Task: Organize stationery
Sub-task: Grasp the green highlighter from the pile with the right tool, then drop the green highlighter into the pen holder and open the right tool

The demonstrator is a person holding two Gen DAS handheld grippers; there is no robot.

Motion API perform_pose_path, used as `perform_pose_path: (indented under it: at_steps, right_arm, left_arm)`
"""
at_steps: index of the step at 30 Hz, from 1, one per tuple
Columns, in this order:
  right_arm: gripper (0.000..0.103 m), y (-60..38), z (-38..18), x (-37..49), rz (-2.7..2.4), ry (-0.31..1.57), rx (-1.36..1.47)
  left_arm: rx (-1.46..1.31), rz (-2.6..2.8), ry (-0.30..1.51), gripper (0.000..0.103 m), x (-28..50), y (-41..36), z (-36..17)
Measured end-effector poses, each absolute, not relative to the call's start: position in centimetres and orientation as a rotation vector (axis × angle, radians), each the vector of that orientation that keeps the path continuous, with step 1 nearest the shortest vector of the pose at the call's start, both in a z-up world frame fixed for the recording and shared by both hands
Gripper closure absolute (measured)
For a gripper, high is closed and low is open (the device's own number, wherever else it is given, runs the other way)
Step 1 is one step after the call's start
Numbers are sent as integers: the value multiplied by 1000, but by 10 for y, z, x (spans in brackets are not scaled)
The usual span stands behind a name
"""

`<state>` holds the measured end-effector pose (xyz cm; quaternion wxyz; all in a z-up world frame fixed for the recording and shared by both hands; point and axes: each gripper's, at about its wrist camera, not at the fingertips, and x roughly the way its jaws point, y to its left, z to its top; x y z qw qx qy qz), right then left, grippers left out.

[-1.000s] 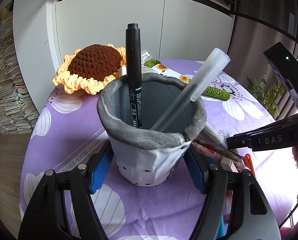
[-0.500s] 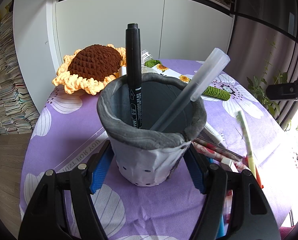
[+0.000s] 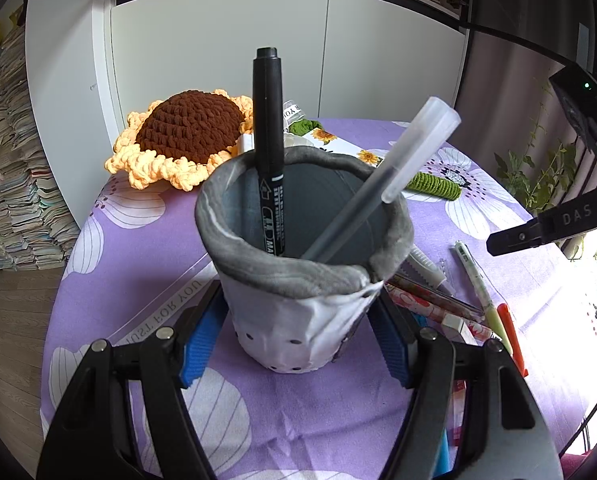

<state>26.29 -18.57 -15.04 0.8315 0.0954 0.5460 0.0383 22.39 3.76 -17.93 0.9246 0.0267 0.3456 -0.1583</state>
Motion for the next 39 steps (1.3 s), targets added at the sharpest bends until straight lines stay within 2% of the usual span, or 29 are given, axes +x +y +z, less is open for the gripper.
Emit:
perform_pose_path:
  at_steps: [4,6,11,16,17,21,39]
  right_arm:
    - [91,-198,-172,276,63,1219,287]
    - [85,-198,-176,280,64,1234,304]
    - [76,-187,-179,289,48,1244,281]
    - [76,-169,-179,296,18,1231,169]
    - [84,-165,-179,296,8,1229,141]
    - [87,-162,-176,291,45,1210,170]
    - [87,-140,-13,209,272,696,160]
  left_arm:
    - [55,-325,709,34,224,38,-179]
    - [56,-325,709,34,224,37,-179]
    - [57,-325,709,34,224,37,-179]
    - [57,-325,709,34,224,37,-179]
    - [57,-325,709,34,224,37,-179]
    - [57,-325,709,34,224,37,-179]
    - [59,-325,708,34,224,36,-179]
